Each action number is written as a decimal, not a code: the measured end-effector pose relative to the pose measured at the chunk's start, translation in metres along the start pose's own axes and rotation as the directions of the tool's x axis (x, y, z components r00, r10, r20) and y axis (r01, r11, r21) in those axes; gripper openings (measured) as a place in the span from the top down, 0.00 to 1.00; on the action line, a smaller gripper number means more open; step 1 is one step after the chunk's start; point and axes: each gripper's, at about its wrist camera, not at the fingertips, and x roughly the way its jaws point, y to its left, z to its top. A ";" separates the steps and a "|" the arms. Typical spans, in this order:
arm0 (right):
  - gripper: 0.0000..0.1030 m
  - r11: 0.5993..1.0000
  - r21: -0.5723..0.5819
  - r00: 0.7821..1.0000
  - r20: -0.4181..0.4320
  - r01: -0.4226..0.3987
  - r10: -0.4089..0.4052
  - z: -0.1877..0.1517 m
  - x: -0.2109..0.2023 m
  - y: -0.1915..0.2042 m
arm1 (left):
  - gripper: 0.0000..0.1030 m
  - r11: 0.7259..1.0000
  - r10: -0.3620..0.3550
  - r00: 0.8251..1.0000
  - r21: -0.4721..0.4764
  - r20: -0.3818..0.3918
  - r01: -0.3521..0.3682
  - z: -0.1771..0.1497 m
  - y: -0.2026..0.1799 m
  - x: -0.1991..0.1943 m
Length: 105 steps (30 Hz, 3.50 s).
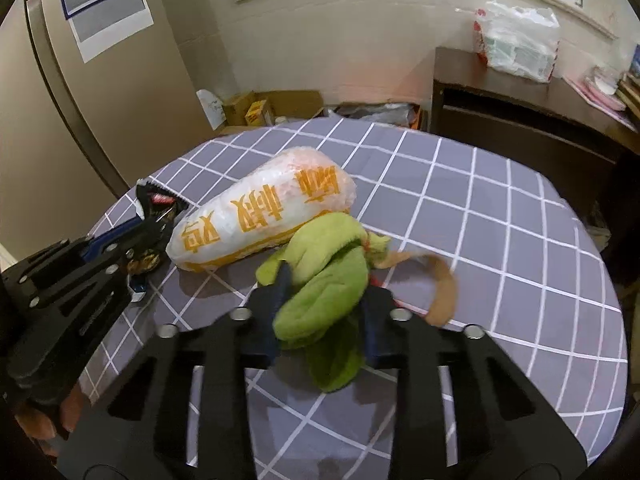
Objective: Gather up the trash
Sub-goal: 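Grasp the dark snack packet with the left tool while the right tool grasps the green plush, then carry the dark packet and green plush to the blue bin with both tools, then open the left tool over the bin while the right tool releases the green plush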
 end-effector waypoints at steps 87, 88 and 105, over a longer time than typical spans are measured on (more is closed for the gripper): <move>0.88 0.664 -0.573 0.876 -0.275 -0.481 0.397 -0.209 -0.058 0.525 | 0.69 0.643 0.318 0.918 -0.658 -0.235 -0.392 -0.309 0.454 -0.207; 0.88 0.665 -0.572 0.876 -0.273 -0.480 0.398 -0.209 -0.058 0.525 | 0.69 0.643 0.321 0.918 -0.657 -0.235 -0.393 -0.309 0.454 -0.207; 0.88 0.652 -0.580 0.870 -0.269 -0.488 0.413 -0.213 -0.057 0.528 | 0.69 0.634 0.362 0.903 -0.649 -0.231 -0.420 -0.309 0.453 -0.218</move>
